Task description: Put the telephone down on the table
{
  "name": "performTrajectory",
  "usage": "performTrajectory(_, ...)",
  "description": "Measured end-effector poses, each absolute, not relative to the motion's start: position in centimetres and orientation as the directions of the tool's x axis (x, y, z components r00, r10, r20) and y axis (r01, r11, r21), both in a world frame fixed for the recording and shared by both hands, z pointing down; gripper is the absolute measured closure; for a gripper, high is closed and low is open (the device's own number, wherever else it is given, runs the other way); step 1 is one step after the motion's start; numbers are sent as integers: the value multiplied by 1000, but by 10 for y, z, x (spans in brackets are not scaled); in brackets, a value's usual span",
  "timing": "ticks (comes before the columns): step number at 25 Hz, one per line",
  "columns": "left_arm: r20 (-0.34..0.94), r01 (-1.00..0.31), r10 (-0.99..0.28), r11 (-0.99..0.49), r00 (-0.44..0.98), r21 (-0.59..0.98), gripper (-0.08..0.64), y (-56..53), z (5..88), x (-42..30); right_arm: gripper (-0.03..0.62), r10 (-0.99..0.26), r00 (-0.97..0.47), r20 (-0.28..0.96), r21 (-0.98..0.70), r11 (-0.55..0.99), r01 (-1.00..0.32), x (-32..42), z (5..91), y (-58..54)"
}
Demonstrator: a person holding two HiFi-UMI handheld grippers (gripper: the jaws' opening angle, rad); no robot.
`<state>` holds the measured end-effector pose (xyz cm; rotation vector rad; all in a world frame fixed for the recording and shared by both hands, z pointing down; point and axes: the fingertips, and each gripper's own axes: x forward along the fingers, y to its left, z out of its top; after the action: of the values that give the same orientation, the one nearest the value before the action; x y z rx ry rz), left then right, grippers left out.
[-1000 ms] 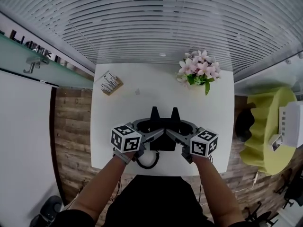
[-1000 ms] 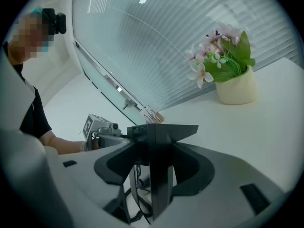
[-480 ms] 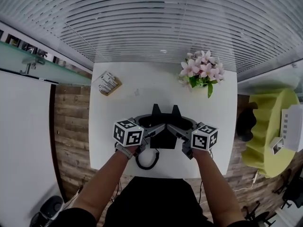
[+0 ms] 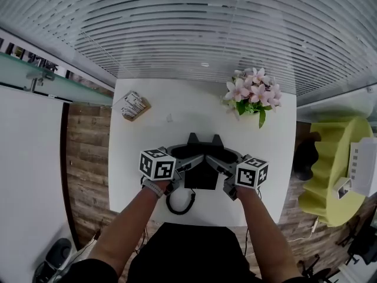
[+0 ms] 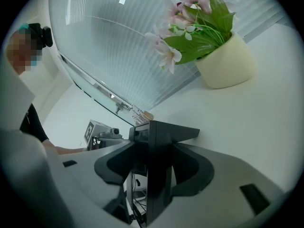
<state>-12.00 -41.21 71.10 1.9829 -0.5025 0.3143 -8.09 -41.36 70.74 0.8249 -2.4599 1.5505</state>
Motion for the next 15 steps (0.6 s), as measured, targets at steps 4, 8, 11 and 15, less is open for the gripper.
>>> performTrajectory(4,418,-475,-228,-382,880,793,308,-411,715,-120,342,-378,-845,378,-798,330,-504,-80,708,-415)
performTrajectory(8,433,-500,-254,-354,865,790,296,-411,717,-123,342,-372,-843,389,-792,333,-512,-81,708,-415)
performTrajectory(11,466,-536,-268,-361,843,763,296,-409,716,-126,341,-383,-824,418,-768,336,-546,-81,708,-414)
performTrajectory(15,511,-597,-311,-374,802,710,290,-409,710,-142,318,-428,-757,494,-677,357,-644,-77,703,-412)
